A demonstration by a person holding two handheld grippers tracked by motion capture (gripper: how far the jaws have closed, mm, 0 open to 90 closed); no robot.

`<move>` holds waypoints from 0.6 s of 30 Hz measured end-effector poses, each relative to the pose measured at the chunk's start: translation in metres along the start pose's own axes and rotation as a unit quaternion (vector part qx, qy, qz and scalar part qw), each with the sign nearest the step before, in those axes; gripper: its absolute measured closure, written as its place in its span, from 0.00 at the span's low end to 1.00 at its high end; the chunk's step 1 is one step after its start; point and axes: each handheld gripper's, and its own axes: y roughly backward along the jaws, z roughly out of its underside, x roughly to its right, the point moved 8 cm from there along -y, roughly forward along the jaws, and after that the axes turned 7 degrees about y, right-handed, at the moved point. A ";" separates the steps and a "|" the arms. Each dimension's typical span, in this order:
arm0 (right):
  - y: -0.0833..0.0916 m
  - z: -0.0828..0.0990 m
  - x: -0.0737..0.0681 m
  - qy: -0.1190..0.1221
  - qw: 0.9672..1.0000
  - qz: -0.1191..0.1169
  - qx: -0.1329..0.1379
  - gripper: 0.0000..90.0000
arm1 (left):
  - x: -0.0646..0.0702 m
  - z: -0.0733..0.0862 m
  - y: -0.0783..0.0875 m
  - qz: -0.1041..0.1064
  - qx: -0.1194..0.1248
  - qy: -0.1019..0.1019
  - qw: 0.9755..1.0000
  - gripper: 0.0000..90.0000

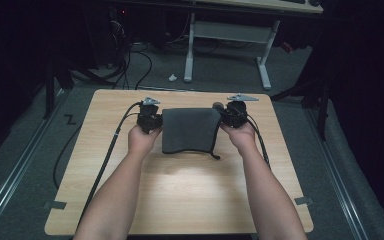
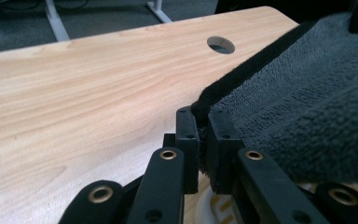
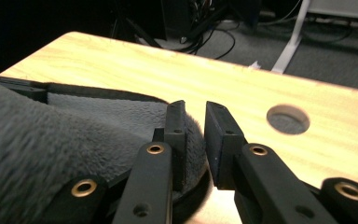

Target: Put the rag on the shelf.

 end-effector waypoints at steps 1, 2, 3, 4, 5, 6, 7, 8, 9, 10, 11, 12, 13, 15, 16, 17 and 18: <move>-0.001 0.003 0.001 -0.002 1.000 0.001 -0.002 0.91 | -0.003 0.002 0.000 -0.007 -0.001 0.002 1.000 0.94; -0.003 0.006 0.002 0.000 1.000 0.013 -0.007 0.93 | -0.006 0.004 0.001 -0.010 -0.003 0.007 1.000 0.94; -0.004 0.010 0.004 0.006 1.000 0.021 -0.014 0.94 | -0.009 0.006 0.001 -0.009 -0.006 0.011 1.000 0.94; -0.006 0.015 0.005 0.007 1.000 0.017 -0.020 0.95 | -0.011 0.009 0.002 -0.008 -0.011 0.012 1.000 0.94; -0.008 0.019 0.005 0.006 1.000 0.016 -0.025 0.96 | -0.012 0.011 0.002 -0.008 -0.012 0.008 1.000 0.94; -0.009 0.021 0.005 0.010 1.000 0.016 -0.024 0.96 | -0.013 0.013 0.002 0.000 -0.013 0.009 1.000 0.94; -0.010 0.023 0.004 0.008 1.000 0.016 -0.024 0.97 | -0.012 0.014 0.002 0.009 -0.013 0.013 1.000 0.94; -0.010 0.024 0.003 0.007 1.000 0.017 -0.024 0.96 | -0.012 0.015 0.001 0.011 -0.014 0.014 1.000 0.94; -0.011 0.024 0.002 0.007 1.000 0.016 -0.023 0.96 | -0.011 0.015 0.001 0.010 -0.014 0.012 1.000 0.93; -0.011 0.024 0.002 0.013 1.000 0.016 -0.022 0.96 | -0.010 0.015 0.000 0.013 -0.013 0.014 1.000 0.93; -0.011 0.025 0.001 0.010 1.000 0.017 -0.023 0.96 | -0.009 0.015 -0.001 0.014 -0.014 0.013 1.000 0.93; -0.011 0.025 0.001 0.010 1.000 0.018 -0.022 0.96 | -0.008 0.015 -0.002 0.013 -0.014 0.013 1.000 0.93; -0.011 0.025 0.000 0.009 1.000 0.017 -0.022 0.96 | -0.007 0.015 -0.003 0.014 -0.015 0.015 1.000 0.93; -0.011 0.026 -0.001 0.013 0.999 0.017 -0.023 0.96 | -0.007 0.016 -0.004 0.017 -0.016 0.021 1.000 0.92; -0.010 0.026 -0.001 0.012 1.000 0.017 -0.024 0.96 | -0.007 0.016 -0.005 0.019 -0.017 0.023 0.999 0.92; -0.010 0.027 -0.001 0.010 1.000 0.017 -0.022 0.95 | -0.007 0.016 -0.005 0.019 -0.018 0.024 0.999 0.91; -0.009 0.027 -0.001 0.011 1.000 0.019 -0.022 0.94 | -0.006 0.016 -0.005 0.019 -0.018 0.025 0.999 0.89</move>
